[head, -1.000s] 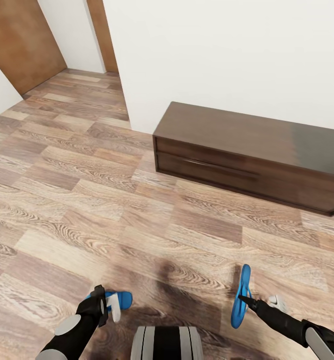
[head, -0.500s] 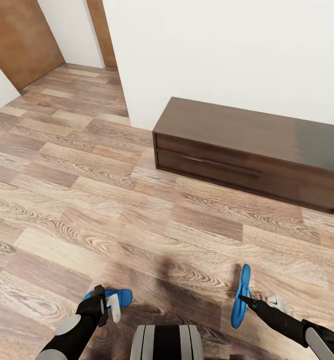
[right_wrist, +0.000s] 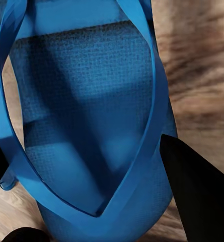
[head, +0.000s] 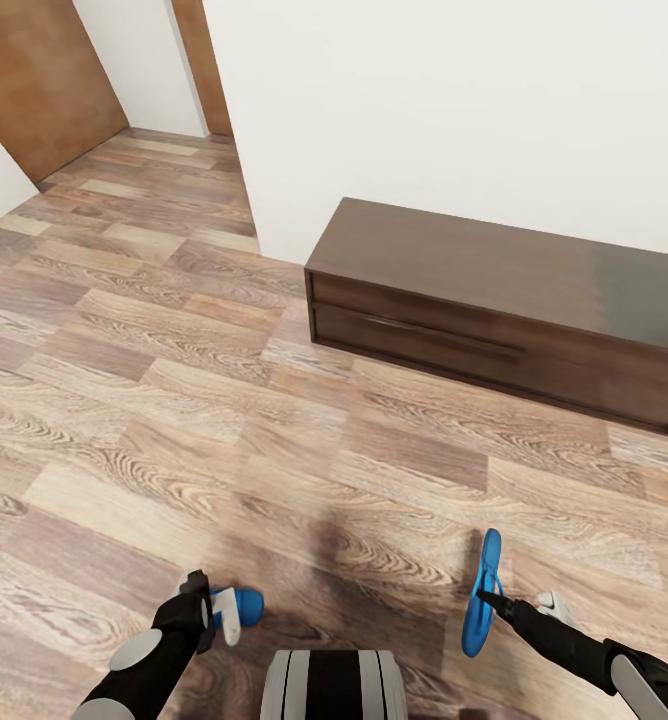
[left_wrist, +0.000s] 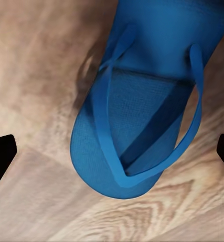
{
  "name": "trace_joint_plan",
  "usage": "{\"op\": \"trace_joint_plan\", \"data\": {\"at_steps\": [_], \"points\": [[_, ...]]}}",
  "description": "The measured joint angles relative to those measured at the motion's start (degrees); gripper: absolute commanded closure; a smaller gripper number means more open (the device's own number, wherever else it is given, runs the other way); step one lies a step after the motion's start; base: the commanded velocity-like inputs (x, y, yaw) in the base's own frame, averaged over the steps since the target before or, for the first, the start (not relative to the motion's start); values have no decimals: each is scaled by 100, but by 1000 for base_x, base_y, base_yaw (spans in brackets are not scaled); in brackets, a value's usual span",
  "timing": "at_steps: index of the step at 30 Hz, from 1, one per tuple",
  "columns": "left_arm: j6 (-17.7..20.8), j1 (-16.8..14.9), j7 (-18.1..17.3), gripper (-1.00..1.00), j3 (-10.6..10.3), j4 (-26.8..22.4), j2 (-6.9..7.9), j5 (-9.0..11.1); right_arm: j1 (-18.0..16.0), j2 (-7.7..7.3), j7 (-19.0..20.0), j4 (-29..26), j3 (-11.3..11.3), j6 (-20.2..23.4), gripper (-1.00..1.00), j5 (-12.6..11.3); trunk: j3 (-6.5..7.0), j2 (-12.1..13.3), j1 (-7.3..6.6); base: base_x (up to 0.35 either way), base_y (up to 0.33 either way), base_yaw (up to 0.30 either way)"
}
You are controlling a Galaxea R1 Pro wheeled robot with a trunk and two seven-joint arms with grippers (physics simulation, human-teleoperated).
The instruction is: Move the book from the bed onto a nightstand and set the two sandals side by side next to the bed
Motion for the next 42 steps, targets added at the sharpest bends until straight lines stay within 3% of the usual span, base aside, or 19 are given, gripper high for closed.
{"op": "trace_joint_plan", "data": {"at_steps": [7, 11, 18, 26, 30, 33, 42], "points": [[6, 2, -6, -100, -1, 0, 0, -171, 0, 0, 0, 0, 0, 1, 100, 0, 0, 0, 0, 5, 0, 0], [7, 0, -8, -100, -2, 0, 0, -185, 0, 0, 0, 0, 0, -2, 100, 0, 0, 0, 0, 0, 0, 0], [8, 0, -5, -100, 6, 0, 0, -185, 0, 0, 0, 1, 1, -1, 100, 7, -154, -9, 19, 0, 0, 0], [7, 1, -7, -100, 3, 0, 0, -185, 0, 0, 7, -31, -1, 4, 100, -27, -155, -9, 18, 0, 0, 0], [11, 0, -8, -100, -7, 4, -7, -187, -1, 12, 12, -520, 1, 295, 100, -54, -155, -9, 18, 0, 0, 0], [102, 0, -7, -100, -6, 1, -9, -187, -1, 25, 14, -987, -1, 763, 100, -84, -155, -9, 18, 0, 0, 0], [250, 2, -6, -100, -2, 0, -9, -184, 0, 35, 3, -1199, 15, 874, 100, -53, -155, -9, 18, 0, 0, 0]]}}
